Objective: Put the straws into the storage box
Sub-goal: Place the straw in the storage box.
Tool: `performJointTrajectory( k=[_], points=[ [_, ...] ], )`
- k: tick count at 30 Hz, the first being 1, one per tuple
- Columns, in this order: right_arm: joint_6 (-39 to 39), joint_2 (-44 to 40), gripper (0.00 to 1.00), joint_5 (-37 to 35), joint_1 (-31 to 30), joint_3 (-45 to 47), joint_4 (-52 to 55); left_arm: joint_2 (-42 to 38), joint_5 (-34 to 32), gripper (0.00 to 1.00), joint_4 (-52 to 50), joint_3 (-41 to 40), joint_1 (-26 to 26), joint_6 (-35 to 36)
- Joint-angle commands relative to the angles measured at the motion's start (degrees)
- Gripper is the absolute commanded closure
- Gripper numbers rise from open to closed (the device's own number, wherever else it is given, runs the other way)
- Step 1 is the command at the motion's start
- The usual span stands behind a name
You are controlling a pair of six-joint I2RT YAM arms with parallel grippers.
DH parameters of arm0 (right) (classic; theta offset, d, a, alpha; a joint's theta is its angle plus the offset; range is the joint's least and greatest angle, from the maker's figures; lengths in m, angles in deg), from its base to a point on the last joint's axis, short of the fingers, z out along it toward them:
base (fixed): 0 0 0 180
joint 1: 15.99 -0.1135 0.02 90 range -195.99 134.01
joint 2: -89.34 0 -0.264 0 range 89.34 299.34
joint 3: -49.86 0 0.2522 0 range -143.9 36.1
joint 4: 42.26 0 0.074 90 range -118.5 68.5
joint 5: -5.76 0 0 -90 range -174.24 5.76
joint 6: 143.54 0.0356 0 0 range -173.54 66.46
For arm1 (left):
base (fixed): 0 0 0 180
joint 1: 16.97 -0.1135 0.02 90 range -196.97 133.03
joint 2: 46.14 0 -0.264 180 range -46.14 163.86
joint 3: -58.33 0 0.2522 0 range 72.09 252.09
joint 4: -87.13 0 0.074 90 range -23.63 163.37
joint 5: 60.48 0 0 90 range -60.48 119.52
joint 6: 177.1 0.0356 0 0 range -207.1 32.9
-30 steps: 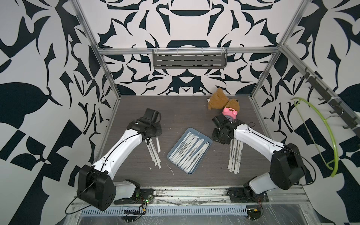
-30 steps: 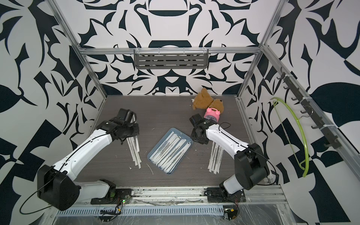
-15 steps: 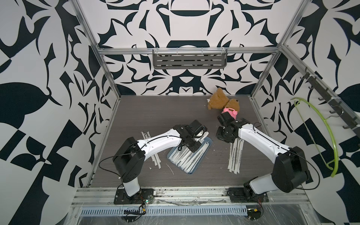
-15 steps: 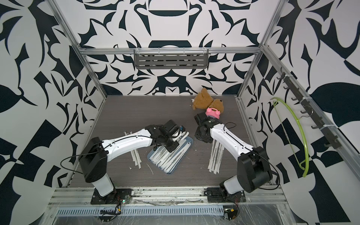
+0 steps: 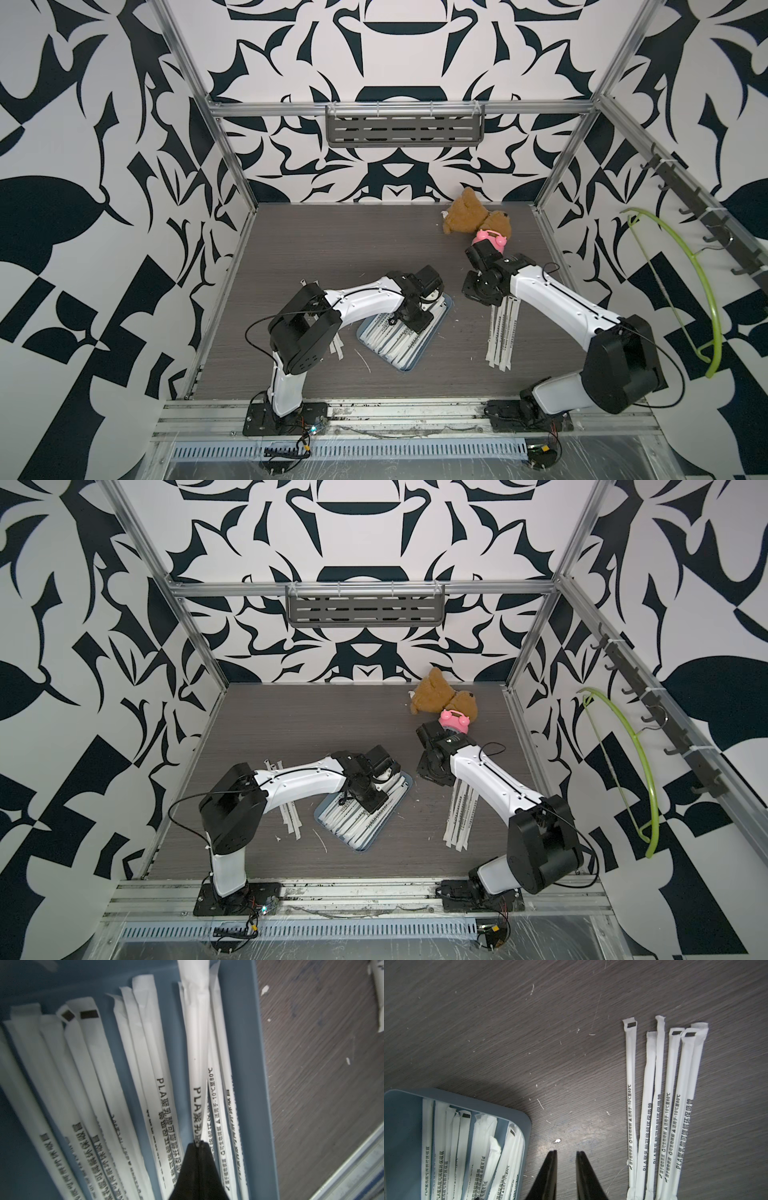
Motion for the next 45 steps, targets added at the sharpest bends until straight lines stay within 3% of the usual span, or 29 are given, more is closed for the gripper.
performJointTrajectory(
  k=[1, 21, 26, 31, 34, 41, 45],
  points=[
    [0.19, 0.06, 0.78, -0.15, 0.2, 0.1, 0.25, 1.25, 0.4, 0.96, -1.07, -0.61, -1.07, -2.16],
    [0.62, -0.24, 0.78, 0.07, 0.2, 0.54, -0.01, 0.98, 1.53, 0.78, -1.49, -0.51, -1.08, -2.74],
    [0.09, -0.95, 0.78, -0.43, 0.2, 0.98, 0.76, -0.9, 1.16, 0.78, -3.08, 1.62, -1.08, -2.72],
    [-2.46, -3.79, 0.8, -0.69, 1.46, 3.6, 4.78, -8.07, -1.87, 0.76, -4.93, 2.88, -1.95, -2.92],
    [-4.58, -5.08, 0.79, -0.45, 3.18, 6.16, 7.49, -14.16, -6.17, 0.69, -4.16, -0.07, -4.19, -4.05],
    [-9.0, -2.26, 0.73, -1.6, 5.35, 8.89, 6.08, -30.91, -20.44, 0.5, 1.69, -14.1, -15.57, -11.39],
    [-11.99, 2.55, 0.73, -2.75, 6.05, 7.69, 4.8, -39.03, -22.34, 0.43, 3.81, -20.57, -21.87, -13.03]
  ],
)
